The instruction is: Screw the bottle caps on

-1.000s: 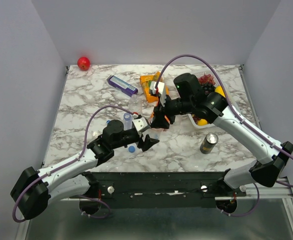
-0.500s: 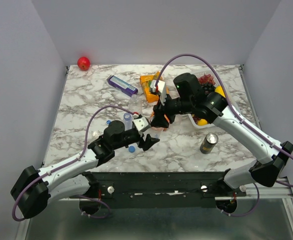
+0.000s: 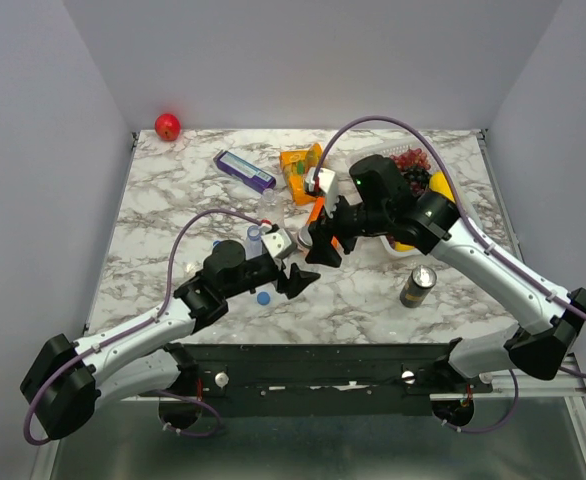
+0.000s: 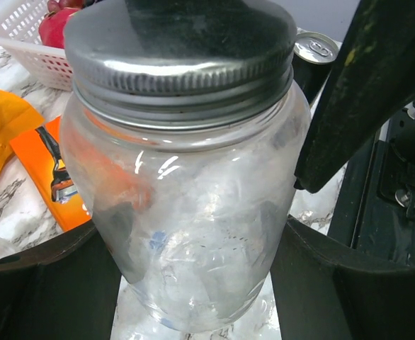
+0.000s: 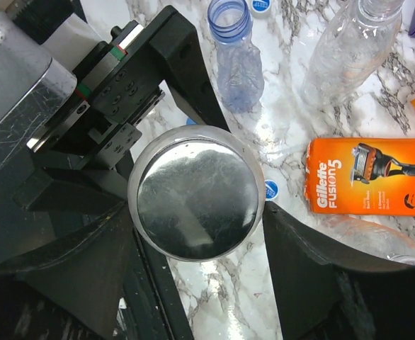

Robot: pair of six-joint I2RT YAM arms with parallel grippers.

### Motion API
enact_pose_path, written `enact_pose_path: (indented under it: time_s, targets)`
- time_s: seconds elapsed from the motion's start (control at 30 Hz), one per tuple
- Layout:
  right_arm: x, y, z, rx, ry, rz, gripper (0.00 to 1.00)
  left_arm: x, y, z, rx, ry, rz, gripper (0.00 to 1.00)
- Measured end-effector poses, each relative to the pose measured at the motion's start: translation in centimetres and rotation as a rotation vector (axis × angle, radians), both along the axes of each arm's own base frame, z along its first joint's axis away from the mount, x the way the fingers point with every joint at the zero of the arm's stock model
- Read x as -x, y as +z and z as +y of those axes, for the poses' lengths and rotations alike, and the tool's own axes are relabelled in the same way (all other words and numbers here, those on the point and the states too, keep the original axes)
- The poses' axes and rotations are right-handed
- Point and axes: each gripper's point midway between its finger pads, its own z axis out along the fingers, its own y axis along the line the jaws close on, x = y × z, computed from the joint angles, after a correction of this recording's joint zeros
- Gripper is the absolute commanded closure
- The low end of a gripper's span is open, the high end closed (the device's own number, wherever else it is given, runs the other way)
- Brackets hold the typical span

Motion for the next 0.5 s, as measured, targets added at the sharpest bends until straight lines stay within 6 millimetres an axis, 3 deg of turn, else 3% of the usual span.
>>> enact_pose_path:
  time_s: [0.4,0.5]
  targets:
    - [0.0,1.6,0.4,-0.037,-0.013,0.004,0.24,0.2,1.2,-0.2,0.047,-0.011,-0.005,1.00]
    - [0.0,1.9,0.5,-0.043,-0.014,0.012,0.19,0.2,1.5,-0.2,0.056,-0.010,-0.008,1.00]
